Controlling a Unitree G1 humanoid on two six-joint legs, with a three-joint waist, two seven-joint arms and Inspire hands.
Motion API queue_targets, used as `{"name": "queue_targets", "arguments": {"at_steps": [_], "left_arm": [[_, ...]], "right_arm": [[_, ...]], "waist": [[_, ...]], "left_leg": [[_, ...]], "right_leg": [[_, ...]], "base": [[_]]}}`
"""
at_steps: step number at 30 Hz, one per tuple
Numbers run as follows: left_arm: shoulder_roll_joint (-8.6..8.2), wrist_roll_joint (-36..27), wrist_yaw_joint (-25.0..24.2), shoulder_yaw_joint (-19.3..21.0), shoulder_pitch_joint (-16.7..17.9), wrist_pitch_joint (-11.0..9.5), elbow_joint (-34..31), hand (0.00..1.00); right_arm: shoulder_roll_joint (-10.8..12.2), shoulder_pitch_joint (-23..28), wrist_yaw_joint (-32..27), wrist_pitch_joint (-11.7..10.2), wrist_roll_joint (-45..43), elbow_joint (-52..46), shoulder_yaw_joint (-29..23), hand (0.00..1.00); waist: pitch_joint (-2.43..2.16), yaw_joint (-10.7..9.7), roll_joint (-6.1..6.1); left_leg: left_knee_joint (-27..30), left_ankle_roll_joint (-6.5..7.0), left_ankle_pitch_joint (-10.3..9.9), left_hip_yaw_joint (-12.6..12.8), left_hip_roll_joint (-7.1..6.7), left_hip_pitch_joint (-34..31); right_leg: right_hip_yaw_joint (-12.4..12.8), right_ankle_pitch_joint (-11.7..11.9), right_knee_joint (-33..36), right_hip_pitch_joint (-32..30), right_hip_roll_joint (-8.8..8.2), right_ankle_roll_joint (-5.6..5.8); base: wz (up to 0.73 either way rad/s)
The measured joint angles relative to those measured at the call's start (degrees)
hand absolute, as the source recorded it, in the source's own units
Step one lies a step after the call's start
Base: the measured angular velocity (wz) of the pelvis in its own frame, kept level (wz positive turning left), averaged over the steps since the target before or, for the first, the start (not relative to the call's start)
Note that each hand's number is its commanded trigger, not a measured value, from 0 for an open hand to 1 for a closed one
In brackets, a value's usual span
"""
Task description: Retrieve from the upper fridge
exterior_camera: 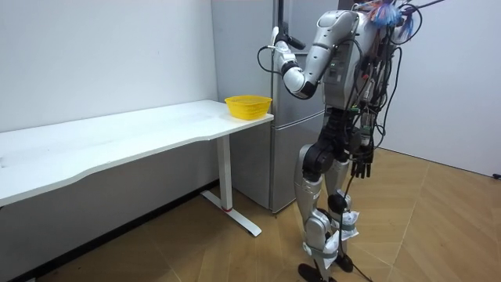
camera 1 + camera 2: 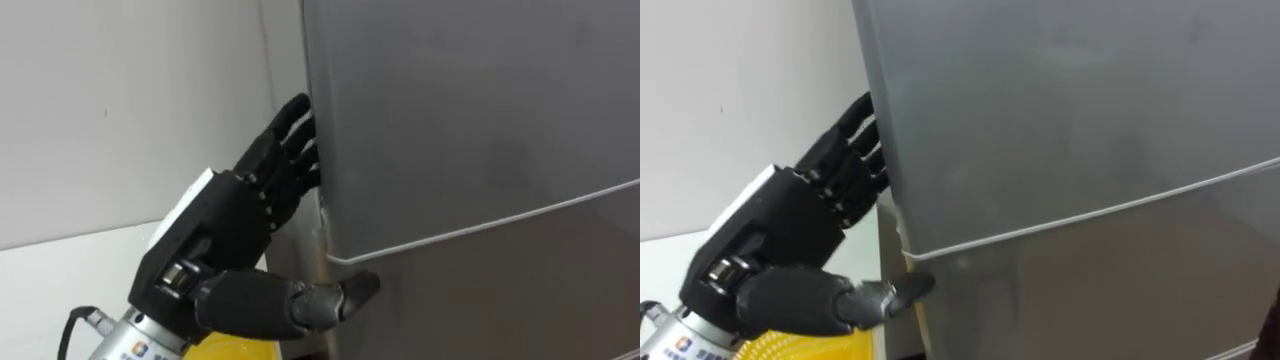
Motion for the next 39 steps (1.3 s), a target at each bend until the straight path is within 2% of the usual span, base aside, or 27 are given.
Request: {"name": "queue_targets", "arguments": {"at_steps": [1,4,7,9,10,20,28,36,39], "left_arm": [[-0.02,-0.1,0.0,-0.1,0.0,-0.1,0.0,0.6],[-0.07,-0.7,-1.4,-0.5,0.0,-0.4,-0.1,0.53],[-0.34,-1.8,-1.6,-1.9,0.0,-0.1,0.0,0.33],[-0.4,-2.4,-2.7,-2.8,0.0,-0.1,0.0,0.15],[-0.46,-2.7,-3.4,-3.4,0.0,-0.1,-0.1,0.0],[-0.21,-2.7,-5.8,-6.4,0.0,0.0,-0.1,0.0],[0.16,-2.8,-6.2,-7.2,0.0,0.0,-0.1,0.0],[0.36,-2.8,-6.6,-7.9,0.0,0.0,-0.1,0.0],[0.83,-2.2,-6.8,-9.3,-1.6,0.0,0.0,0.0]], "right_arm": [[0.0,0.0,0.0,0.0,0.0,0.0,0.0,0.0],[0.0,0.0,-0.3,0.0,0.0,-0.1,1.3,0.0],[0.0,0.0,-0.6,0.0,0.0,-0.3,2.3,0.0],[0.0,0.2,-0.9,0.0,0.0,-0.3,2.6,0.0],[0.0,0.2,-1.0,0.1,0.0,-0.3,2.7,0.0],[0.0,0.5,-1.0,-0.1,0.3,-0.3,3.7,0.0],[0.1,0.5,-1.6,-0.2,0.5,-0.2,3.8,0.0],[0.0,0.5,-1.7,-0.9,0.6,-0.6,3.8,0.0],[0.0,0.4,-1.6,-1.2,0.4,-0.5,3.7,0.0]], "waist": [[0.01,0.0,-0.05],[-0.03,0.3,-0.16],[-0.04,0.2,-0.19],[-0.05,0.2,-0.21],[-0.06,0.1,-0.21],[-0.22,-0.2,-0.22],[-0.25,-0.4,-0.18],[-0.43,-0.6,0.08],[-0.51,-1.3,0.23]], "left_leg": [[0.0,0.0,0.0,0.0,-0.01,0.1],[-0.1,0.0,0.0,0.0,-0.03,0.2],[-0.1,0.0,0.0,0.0,-0.03,0.2],[-0.1,0.0,0.0,0.0,-0.01,0.2],[0.0,0.0,0.0,0.0,0.01,0.3],[0.1,0.0,0.0,0.2,0.07,0.6],[0.1,0.0,0.0,0.3,0.08,0.4],[0.1,0.0,0.0,1.6,0.12,0.4],[0.0,0.0,0.0,1.7,0.12,0.1]], "right_leg": [[0.0,0.0,0.0,0.2,-0.01,0.01],[0.0,0.0,0.0,0.4,-0.01,0.02],[0.0,0.0,0.1,0.4,-0.01,0.03],[0.1,0.0,0.1,0.4,0.0,0.03],[0.1,0.0,0.1,0.3,0.01,0.03],[0.3,0.0,0.3,0.6,0.04,0.0],[0.4,0.0,0.2,0.4,0.04,0.0],[1.8,0.0,0.3,-0.3,0.13,0.05],[1.8,0.1,0.6,-0.7,0.12,0.1]], "base": [[0.0],[0.0],[0.0],[0.0],[-0.03],[0.0],[0.0],[-0.09],[0.0]]}}
